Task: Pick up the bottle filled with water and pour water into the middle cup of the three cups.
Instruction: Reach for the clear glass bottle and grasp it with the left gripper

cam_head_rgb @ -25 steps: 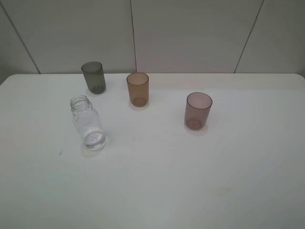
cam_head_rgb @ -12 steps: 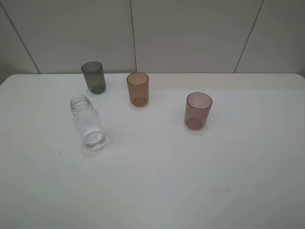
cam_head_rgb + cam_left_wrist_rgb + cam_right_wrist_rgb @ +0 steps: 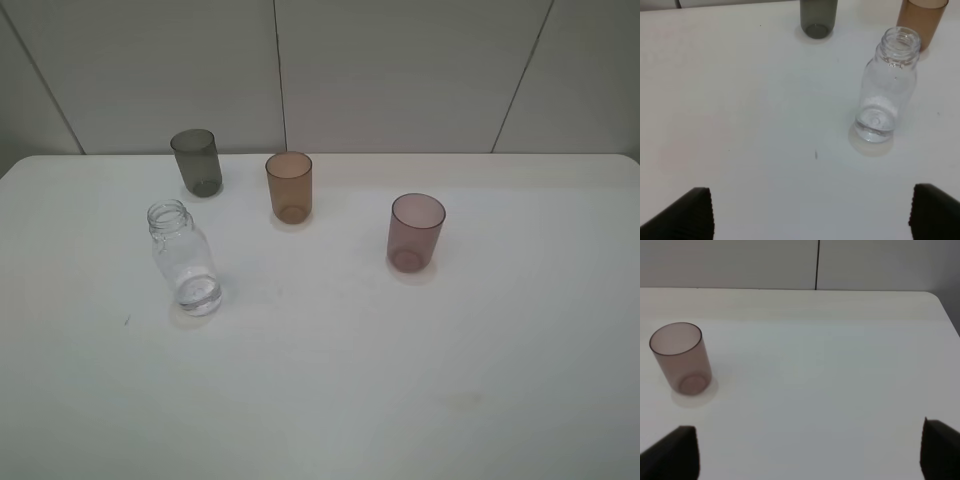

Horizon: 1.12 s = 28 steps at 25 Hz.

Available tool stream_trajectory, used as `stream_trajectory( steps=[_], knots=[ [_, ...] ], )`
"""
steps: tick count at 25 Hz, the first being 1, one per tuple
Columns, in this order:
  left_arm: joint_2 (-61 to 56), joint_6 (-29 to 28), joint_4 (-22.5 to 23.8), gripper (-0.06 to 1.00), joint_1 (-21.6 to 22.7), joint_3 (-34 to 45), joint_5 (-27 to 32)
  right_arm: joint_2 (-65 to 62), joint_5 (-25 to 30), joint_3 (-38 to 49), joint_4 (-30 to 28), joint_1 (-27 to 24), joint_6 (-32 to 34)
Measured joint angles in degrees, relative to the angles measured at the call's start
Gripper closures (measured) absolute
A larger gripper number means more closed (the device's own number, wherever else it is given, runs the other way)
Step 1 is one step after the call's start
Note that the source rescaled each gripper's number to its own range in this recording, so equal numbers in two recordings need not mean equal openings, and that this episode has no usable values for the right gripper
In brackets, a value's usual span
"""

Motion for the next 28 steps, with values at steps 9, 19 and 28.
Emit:
stream_trajectory(
  steps=[9, 19, 28],
  knots=[
    [0.00, -0.83, 0.67, -0.06, -1.39, 0.00, -0.04, 0.00, 0.00, 0.00, 0.00, 0.00, 0.00],
    [16.12, 0.23, 0.20, -0.06, -3.99, -1.10, -13.96, 0.00, 0.00, 0.00, 0.00, 0.00, 0.00],
    [39.78, 4.37, -3.22, -0.06, -3.99, -1.02, -36.83, 0.00, 0.00, 0.00, 0.00, 0.00, 0.00]
  ],
)
